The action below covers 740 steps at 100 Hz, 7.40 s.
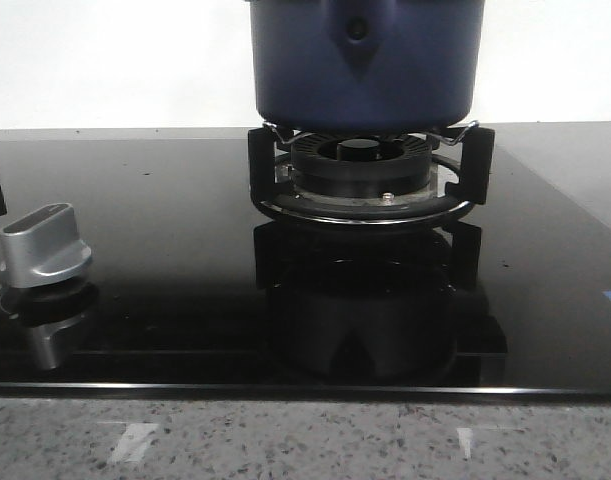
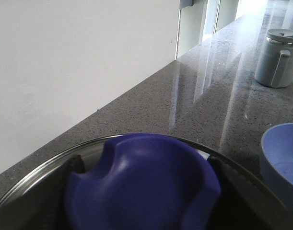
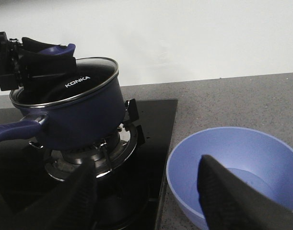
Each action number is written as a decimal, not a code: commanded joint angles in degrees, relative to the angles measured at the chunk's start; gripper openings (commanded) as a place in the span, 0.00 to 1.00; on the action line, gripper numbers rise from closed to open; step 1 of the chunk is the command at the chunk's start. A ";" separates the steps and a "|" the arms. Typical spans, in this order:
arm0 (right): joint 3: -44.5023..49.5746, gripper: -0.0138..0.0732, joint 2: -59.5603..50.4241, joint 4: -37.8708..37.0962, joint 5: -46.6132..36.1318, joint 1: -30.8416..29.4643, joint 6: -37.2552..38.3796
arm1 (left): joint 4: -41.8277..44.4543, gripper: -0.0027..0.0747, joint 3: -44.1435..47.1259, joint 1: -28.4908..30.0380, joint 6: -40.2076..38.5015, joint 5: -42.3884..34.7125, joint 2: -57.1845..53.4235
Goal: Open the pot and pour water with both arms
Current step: 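Grasp the blue lid knob with the left gripper and lift the lid, then reach the right gripper down and grasp the light blue bowl's rim, then lift the water bowl with the right gripper over the open pot, then tilt the bowl with the right gripper, pouring water into the pot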
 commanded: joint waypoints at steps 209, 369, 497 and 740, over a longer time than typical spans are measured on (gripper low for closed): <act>-26.61 0.64 38.25 -10.31 7.39 -0.38 22.93 | 15.10 0.47 25.19 18.47 -22.04 9.85 -42.37; -22.93 0.51 62.42 -16.44 19.19 -14.34 26.07 | 9.51 0.47 26.81 16.71 -19.32 9.04 -44.72; -50.77 0.08 64.17 -8.66 27.39 -7.49 20.29 | 9.51 0.47 26.81 16.71 -19.32 9.04 -44.63; -73.74 0.11 85.93 -78.95 14.97 37.05 28.69 | 9.51 0.47 26.81 16.71 -19.32 4.71 -44.61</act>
